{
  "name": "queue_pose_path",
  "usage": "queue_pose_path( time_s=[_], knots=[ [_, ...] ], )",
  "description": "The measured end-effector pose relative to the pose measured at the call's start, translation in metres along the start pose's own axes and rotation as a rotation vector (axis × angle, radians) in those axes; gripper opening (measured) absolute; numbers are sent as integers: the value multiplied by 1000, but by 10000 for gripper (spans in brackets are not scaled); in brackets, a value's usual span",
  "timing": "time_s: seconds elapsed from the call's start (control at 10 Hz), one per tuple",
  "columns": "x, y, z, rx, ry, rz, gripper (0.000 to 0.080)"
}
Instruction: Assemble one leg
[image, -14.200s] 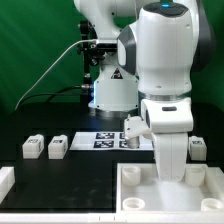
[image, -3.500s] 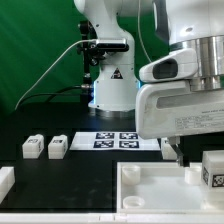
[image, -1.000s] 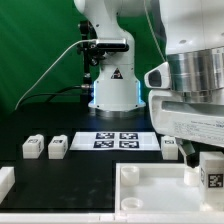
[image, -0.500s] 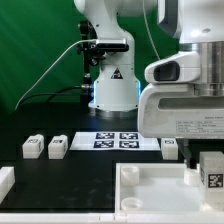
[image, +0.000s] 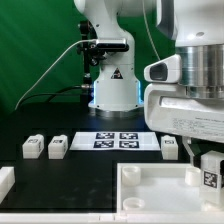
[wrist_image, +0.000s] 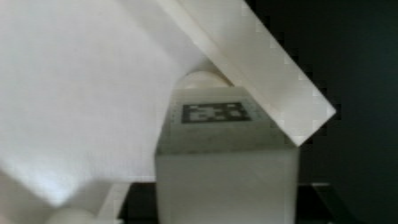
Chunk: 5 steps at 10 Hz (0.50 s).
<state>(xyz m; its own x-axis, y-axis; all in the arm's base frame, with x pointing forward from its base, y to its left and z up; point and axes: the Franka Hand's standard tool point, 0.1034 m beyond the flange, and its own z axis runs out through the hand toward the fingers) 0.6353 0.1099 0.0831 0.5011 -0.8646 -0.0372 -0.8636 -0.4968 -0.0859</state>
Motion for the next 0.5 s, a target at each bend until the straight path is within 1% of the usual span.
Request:
queue_pose_path(
  time_s=[0.1, 0.2, 0.3, 0.4, 0.5],
  knots=[
    [0, 2, 0, -11, -14, 250, 292],
    [1, 4, 1, -12, -27, 509, 294],
    [1, 6, 2, 2, -59, 761, 294],
    [1, 6, 2, 2, -70, 836, 294],
    [1, 6, 2, 2, -69, 807, 294]
  ],
)
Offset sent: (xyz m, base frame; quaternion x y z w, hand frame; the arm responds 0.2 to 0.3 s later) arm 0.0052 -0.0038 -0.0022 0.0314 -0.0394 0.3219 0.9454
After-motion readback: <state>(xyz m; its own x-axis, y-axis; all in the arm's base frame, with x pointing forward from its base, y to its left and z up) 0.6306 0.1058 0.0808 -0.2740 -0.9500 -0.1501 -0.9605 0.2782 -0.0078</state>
